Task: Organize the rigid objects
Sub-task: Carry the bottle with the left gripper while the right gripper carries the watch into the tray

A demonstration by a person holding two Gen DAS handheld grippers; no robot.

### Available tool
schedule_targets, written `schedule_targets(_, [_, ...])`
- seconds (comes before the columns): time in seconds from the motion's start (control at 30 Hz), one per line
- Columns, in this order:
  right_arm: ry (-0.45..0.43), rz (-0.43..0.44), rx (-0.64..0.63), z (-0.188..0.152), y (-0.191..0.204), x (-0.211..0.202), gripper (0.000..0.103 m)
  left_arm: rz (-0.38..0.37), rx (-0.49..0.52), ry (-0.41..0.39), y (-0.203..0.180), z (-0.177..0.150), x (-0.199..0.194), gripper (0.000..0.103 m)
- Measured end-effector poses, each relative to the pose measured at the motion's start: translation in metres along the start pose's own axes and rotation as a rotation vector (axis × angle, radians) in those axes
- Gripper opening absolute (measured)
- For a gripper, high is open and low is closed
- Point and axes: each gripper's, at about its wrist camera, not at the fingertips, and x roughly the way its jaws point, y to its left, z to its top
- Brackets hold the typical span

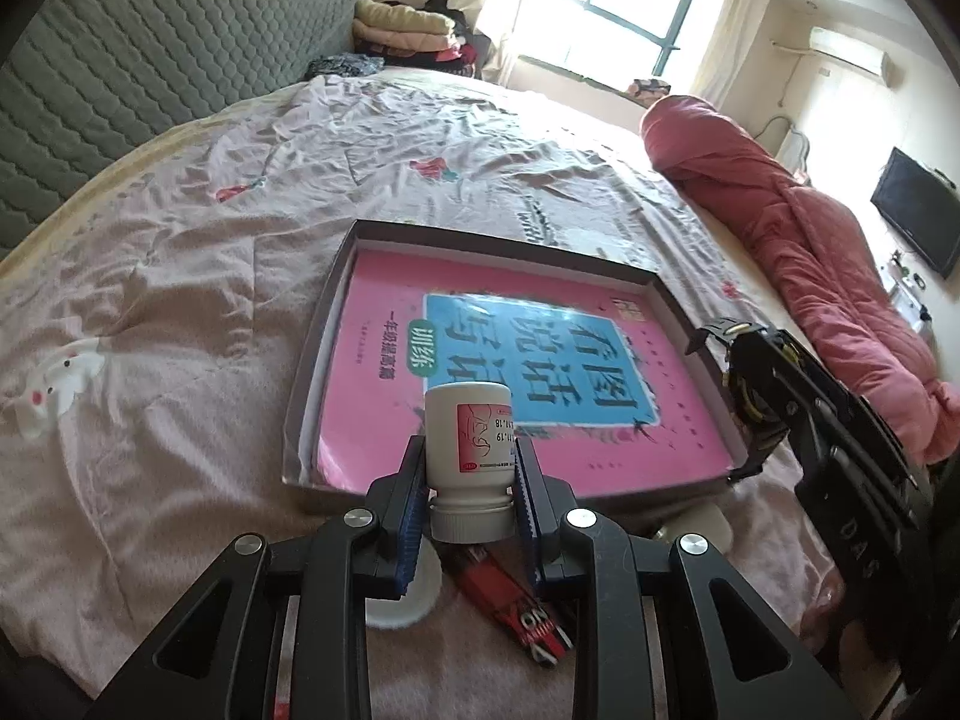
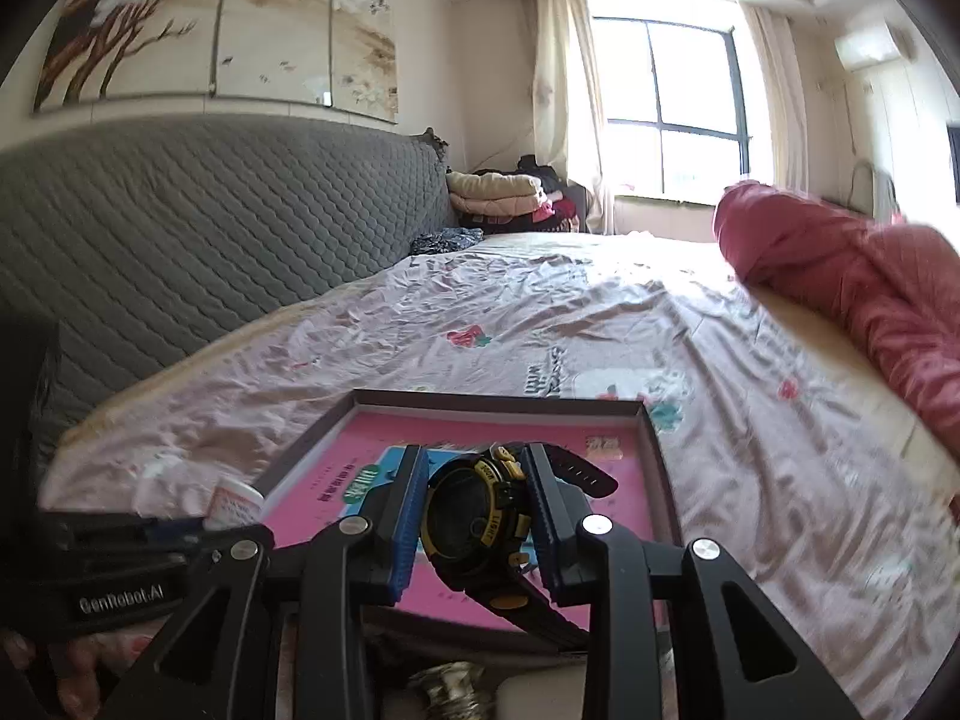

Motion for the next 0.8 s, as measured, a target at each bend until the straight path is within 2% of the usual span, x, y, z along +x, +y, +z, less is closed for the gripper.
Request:
schedule_targets(0.17, [0.031, -0.03, -0.089, -0.007, 0.008, 0.021, 0.032, 0.018, 0.007, 0.013, 0.001, 0.009, 0.016, 0.027])
schedule_targets(0.33, [0.078, -0.033, -0.115, -0.017, 0.012, 0.04, 0.031, 0.032, 0.022, 0.029, 0.0, 0.014, 0.031, 0.027])
schedule_targets(0.37, [0.081, -0.033, -0.123, -0.019, 0.012, 0.043, 0.029, 0.034, 0.024, 0.033, 0.001, 0.014, 0.034, 0.027])
schedule_targets(0.4, [0.089, -0.034, -0.132, -0.02, 0.014, 0.047, 0.019, 0.035, 0.025, 0.035, 0.001, 0.015, 0.036, 0.027])
schedule_targets(0.57, [0.151, -0.028, -0.155, -0.03, 0.02, 0.066, 0.018, 0.041, 0.025, 0.052, 0.003, 0.014, 0.045, 0.027])
schedule_targets(0.8, [0.134, 0.002, -0.111, -0.029, 0.014, 0.06, 0.018, 0.044, 0.029, 0.075, 0.004, 0.014, 0.058, 0.027])
